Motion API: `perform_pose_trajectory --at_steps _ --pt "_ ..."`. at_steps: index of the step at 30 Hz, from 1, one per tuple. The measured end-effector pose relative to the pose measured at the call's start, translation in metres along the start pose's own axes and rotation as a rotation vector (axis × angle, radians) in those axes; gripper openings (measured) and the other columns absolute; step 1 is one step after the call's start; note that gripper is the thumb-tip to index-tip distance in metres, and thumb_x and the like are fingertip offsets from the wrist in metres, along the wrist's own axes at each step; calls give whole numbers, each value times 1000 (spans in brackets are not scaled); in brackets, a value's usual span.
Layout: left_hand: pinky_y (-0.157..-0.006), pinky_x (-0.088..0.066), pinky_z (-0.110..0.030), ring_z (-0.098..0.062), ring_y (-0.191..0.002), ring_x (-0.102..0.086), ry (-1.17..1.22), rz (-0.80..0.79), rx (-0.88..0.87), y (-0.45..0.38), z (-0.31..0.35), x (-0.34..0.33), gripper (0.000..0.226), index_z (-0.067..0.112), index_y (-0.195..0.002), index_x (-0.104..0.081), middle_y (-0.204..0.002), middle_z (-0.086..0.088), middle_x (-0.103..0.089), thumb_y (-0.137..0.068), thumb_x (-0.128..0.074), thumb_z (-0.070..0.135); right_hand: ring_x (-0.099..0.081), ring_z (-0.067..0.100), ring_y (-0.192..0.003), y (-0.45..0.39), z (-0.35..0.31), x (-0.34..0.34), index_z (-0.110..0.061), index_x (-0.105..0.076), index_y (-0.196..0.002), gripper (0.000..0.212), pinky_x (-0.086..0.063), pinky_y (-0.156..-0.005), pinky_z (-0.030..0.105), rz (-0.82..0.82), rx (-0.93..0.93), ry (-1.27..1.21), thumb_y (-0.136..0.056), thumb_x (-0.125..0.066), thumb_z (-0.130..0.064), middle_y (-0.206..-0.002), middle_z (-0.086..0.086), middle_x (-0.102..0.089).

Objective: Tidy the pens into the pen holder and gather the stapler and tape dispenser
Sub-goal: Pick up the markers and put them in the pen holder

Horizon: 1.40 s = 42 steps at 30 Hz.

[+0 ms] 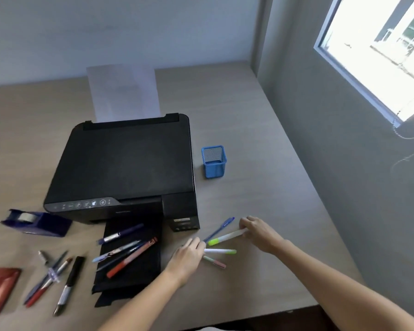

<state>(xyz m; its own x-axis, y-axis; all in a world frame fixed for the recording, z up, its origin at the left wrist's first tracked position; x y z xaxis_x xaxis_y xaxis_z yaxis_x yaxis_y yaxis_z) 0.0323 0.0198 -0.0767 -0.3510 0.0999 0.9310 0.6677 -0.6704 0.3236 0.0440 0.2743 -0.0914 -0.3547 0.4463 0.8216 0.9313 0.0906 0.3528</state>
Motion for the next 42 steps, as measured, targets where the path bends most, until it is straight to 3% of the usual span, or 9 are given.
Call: perform_pose_trajectory --at_steps 4,10,17,20,22,26,33,39,42 --pt "-39 -44 -22 -11 -58 -61 -63 0 62 3 -6 -11 61 24 -75 -48 -67 7 -56 -30 -86 9 -60 34 -92 -7 -3 8 -13 -53 -114 26 -43 -69 33 -18 30 16 -89 -53 -8 -109 12 -59" --pt "-38 -43 -30 -18 -57 -59 -102 28 74 0 -5 -15 53 21 -76 -48 -68 0 -56 -39 -84 9 -54 35 -103 -27 -17 4 -24 -32 -141 52 -46 -80 41 -102 74 252 -93 -49 -11 -116 15 -51" --pt "-40 -45 -29 -18 -62 -57 -119 -197 139 1 -25 -32 69 20 -78 -41 -73 0 -56 -30 -92 20 -59 29 -67 -34 -10 -6 -17 -49 -95 34 -48 -45 34 25 138 590 -68 -68 -22 -82 9 -59" --pt "-43 -42 -32 -20 -65 -67 -128 -273 89 12 -14 4 53 17 -92 -43 -79 0 -62 -61 -85 27 -58 26 -65 -31 0 -9 -15 -53 -86 16 -45 -43 32 60 191 629 -75 -44 -22 -79 7 -59" --pt "-61 -37 -40 -35 -90 -65 -34 -230 63 16 -3 37 21 12 -109 -41 -103 -10 -61 -94 -52 21 -58 25 -61 -30 11 -7 -15 -53 -83 18 -46 -43 31 73 225 622 -75 -37 -19 -75 5 -59" --pt "-64 -38 -41 -40 -88 -63 214 -176 43 17 6 108 17 14 -98 -38 -100 -17 -64 -100 -34 31 -59 28 -76 -16 30 19 -11 -54 -92 17 -46 -64 34 6 230 461 -87 -38 -13 -87 8 -60" --pt "-54 -41 -38 -26 -58 -52 242 87 162 -61 -18 227 15 11 -111 -37 -84 -15 -57 -96 -39 10 -35 25 -56 -29 16 114 -14 -35 -77 23 -26 -55 34 187 87 -27 -99 -38 -18 -66 6 -42" --pt "-49 -34 -26 -15 -51 -36 24 -281 350 -154 -7 249 29 -1 -120 -54 -74 -7 -44 -92 -42 0 -44 21 -57 -101 -25 161 -15 -44 -66 30 -36 -52 28 -189 -214 -298 -95 -40 -17 -64 4 -48" --pt "-50 -31 -22 -15 -50 -35 -4 -442 460 -183 -8 242 17 2 -90 -53 -64 -6 -42 -95 -38 5 -39 19 -48 -128 -40 167 -14 -42 -63 31 -32 -48 24 -307 -329 -408 -94 -38 -20 -59 4 -43"
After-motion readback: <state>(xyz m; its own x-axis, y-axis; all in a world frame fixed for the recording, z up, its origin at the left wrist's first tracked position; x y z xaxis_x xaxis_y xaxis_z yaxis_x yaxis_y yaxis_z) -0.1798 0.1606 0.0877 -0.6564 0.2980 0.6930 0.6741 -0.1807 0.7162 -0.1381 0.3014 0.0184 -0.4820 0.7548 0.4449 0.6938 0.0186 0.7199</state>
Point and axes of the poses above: each hand's wrist, its own y-axis away from the middle knuckle, its own x-axis out of the back of the hand, z = x × y, the point moved 1 cm from there along -y, towards the middle knuckle
